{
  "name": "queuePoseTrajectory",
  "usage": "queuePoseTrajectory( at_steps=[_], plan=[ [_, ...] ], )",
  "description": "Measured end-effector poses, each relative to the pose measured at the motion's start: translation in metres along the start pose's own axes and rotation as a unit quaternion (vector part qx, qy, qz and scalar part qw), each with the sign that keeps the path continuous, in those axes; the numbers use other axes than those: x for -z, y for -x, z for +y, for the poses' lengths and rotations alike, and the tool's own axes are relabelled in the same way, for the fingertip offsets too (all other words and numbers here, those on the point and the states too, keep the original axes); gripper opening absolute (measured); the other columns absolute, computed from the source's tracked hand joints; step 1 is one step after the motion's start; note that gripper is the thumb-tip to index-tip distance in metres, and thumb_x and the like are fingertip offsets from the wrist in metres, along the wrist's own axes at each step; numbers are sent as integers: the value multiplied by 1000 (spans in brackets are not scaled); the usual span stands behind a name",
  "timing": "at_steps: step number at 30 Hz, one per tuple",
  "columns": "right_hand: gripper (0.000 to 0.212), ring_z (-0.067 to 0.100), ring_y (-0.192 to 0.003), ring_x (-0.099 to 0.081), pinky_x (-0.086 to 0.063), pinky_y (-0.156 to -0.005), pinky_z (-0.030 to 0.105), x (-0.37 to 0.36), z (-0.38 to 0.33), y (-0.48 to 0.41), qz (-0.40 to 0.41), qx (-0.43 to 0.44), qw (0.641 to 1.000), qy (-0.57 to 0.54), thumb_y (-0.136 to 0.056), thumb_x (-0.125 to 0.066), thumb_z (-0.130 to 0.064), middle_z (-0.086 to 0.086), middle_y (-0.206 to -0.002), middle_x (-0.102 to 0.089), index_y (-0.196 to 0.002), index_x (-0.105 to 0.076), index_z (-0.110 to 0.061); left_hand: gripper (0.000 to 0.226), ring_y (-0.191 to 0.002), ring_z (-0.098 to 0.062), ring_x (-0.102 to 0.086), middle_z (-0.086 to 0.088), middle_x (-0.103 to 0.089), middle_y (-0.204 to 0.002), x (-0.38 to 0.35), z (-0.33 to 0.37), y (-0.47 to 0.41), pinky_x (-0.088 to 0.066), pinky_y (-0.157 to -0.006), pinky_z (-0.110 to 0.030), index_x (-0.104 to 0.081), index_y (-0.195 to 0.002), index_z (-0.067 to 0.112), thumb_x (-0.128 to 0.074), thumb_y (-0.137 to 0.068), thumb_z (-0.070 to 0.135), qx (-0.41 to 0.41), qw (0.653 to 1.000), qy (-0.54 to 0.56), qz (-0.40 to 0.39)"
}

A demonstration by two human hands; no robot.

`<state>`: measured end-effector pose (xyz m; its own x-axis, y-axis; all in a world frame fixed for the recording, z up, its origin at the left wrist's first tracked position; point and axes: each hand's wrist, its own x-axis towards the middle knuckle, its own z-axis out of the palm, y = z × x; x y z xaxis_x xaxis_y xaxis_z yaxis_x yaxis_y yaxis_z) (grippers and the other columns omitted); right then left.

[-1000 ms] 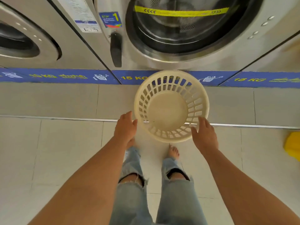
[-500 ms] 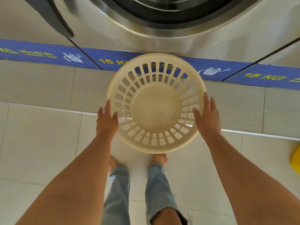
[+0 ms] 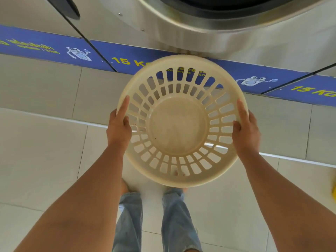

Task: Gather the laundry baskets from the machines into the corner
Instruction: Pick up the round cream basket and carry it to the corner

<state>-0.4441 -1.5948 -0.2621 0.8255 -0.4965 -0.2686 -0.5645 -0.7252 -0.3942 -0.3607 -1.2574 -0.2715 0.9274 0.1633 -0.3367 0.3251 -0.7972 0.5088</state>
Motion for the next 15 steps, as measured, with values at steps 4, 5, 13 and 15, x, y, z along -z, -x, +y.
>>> queuePoseTrajectory(
  at_steps=[4, 5, 13, 15],
  plan=[
    [64, 34, -113, -58, -53, -87, 44, -1, -27, 30, -20, 15, 1000, -4, -99, -44, -9, 5, -150, -40, -152, -20, -37, 60, -96, -13, -49, -2, -46, -136, 34, -25, 17, -41, -83, -25, -31, -145, 51, -36, -102, 10, 31, 999, -2, -5],
    [65, 34, -113, -58, -52, -88, 44, -2, -35, 38, -28, 21, 999, -8, -99, -44, -9, 4, -151, -39, -152, -20, -40, 59, -96, -12, -49, -1, -46, -137, 45, -33, 23, -40, -83, -24, -32, -145, 51, -36, -102, 10, 47, 999, 1, -2],
    [68, 28, -122, -54, -46, -95, 37, -8, -129, 99, -110, 52, 992, -27, -96, -45, -10, -7, -153, -37, -147, -25, -50, 57, -102, -28, -59, -1, -48, -131, 144, -105, 83, -48, -90, -41, -33, -145, 50, -36, -102, 13, 142, 989, 6, 49],
    [68, 27, -123, -53, -44, -97, 35, -9, -158, 114, -121, 72, 990, -32, -95, -45, -9, -9, -153, -37, -147, -27, -49, 57, -101, -29, -59, 0, -48, -131, 171, -125, 98, -50, -92, -44, -33, -144, 51, -35, -102, 13, 164, 984, 18, 64]
  ],
)
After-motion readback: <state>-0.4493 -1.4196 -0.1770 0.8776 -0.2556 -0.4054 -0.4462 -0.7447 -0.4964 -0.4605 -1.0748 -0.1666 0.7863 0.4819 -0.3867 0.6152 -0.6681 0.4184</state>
